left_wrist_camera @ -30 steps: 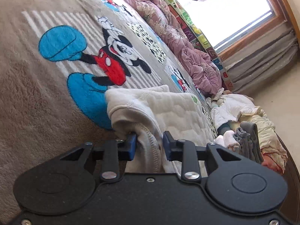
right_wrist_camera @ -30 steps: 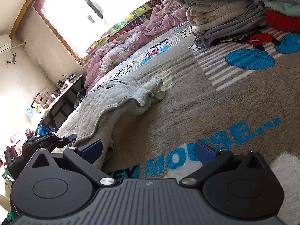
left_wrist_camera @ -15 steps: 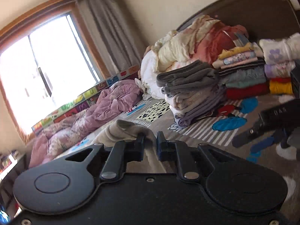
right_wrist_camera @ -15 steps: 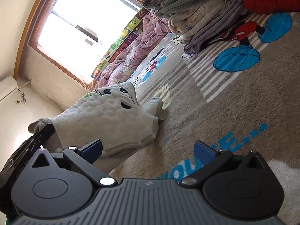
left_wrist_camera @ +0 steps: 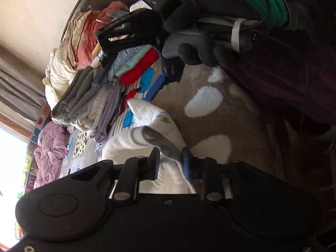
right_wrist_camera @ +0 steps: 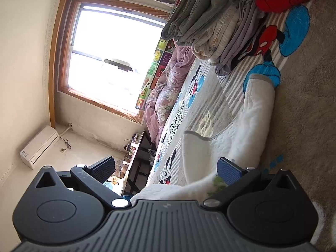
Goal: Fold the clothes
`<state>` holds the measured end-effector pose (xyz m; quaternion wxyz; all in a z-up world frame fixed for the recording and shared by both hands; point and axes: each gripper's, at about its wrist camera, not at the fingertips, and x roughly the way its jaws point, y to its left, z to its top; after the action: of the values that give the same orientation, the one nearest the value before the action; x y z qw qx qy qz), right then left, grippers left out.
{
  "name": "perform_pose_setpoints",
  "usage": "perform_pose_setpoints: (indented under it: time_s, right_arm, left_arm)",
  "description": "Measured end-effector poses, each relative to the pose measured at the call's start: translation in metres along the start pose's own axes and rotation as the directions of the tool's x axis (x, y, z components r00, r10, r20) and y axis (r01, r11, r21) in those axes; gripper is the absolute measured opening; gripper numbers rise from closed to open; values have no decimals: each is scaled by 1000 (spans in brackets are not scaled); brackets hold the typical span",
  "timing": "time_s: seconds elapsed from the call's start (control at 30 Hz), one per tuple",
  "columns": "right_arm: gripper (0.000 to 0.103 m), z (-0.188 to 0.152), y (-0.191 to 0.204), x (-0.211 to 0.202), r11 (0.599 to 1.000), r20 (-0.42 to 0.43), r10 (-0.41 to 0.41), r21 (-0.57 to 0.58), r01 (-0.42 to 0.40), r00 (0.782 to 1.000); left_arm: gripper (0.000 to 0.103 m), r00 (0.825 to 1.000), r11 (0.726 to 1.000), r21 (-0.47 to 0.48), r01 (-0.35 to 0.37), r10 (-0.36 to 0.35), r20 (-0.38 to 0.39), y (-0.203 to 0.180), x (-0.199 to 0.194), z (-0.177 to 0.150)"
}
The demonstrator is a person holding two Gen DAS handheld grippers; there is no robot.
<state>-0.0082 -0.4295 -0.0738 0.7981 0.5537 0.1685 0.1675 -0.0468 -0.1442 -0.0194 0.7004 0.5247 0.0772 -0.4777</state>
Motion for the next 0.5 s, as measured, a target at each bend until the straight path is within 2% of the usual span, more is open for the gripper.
perform_pose_setpoints:
  time_s: [0.07,0.17,0.23,0.27,0.33,0.4,0.43,0.5]
  right_arm:
    - [103,0,-6,-7,999,22,-40,19,40,999]
    - [103,-5,-16,-11,990,44,-126,68,122,991]
    - [103,-12,-18,-12,980,53,-190,74,186,980]
    - [103,-16,-19,-8,976,43,-208,72,205,977]
    - [103,-26,-17,1,970,20,-239,58,238,971]
    - [103,-36,-14,9,963,0,-268,21,268,963]
    - [103,-41,-12,13,959,-9,-284,2,284,959]
    - [103,-48,-11,16,949,-10,-314,-30,314,949]
  left_arm:
    - [44,998,995,-79,53,-52,22,-6,-12,-4]
    - [49,996,968,-245,55,-35,85,5,-38,-14]
    - [55,991,914,-404,32,24,131,25,-54,-27]
    - [60,986,871,-491,21,62,153,36,-63,-34]
    - [65,973,726,-687,-11,165,159,61,-73,-56]
    - [68,965,554,-832,-28,231,122,81,-72,-78]
    - [68,964,458,-888,-28,246,96,91,-68,-89]
    - [68,977,241,-970,-4,208,48,105,-46,-114]
